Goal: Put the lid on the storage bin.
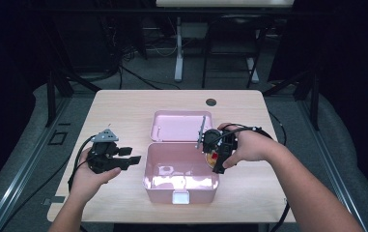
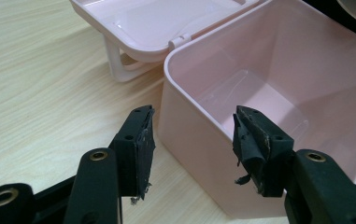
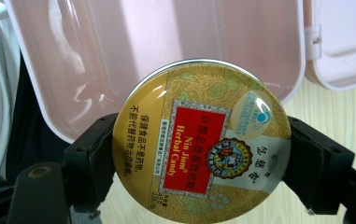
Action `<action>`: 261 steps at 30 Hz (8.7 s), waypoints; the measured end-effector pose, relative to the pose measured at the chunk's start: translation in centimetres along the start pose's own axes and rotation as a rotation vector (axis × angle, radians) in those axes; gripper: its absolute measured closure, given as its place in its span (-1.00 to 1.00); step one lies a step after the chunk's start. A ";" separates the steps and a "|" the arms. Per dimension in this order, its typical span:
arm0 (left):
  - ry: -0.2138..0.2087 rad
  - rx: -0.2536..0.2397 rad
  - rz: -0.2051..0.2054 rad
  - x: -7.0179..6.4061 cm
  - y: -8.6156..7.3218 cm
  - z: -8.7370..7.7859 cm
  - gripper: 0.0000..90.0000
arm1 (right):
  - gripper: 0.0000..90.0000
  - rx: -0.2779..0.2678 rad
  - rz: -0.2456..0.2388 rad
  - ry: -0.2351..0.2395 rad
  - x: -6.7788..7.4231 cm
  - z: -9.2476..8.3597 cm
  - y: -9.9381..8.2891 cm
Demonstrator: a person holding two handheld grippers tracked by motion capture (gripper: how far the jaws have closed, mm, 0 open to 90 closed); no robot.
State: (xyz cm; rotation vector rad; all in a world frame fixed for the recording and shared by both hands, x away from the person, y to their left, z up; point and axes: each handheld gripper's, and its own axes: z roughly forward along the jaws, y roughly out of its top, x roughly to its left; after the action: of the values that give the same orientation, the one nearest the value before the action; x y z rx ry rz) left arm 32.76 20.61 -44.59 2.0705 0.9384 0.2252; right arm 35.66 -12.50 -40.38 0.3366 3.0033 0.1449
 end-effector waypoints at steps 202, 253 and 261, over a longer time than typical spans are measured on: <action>-0.011 0.015 0.013 -0.3 -0.1 0.6 0.09 | -0.68 0.099 -0.171 0.030 2.1 11.4 3.6; -0.019 0.005 0.032 -0.9 0.1 0.5 -0.02 | -0.64 -0.076 0.020 -0.065 1.9 2.0 2.3; -0.016 -0.008 0.047 -1.1 0.1 0.7 -0.05 | -0.53 -0.104 0.065 -0.093 1.5 1.3 1.6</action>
State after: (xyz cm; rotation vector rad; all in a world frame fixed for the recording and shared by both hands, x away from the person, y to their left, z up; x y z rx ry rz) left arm 32.30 19.38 -44.75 2.0856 0.8788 0.2359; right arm 34.76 -10.50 -41.66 0.4189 2.8814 0.2818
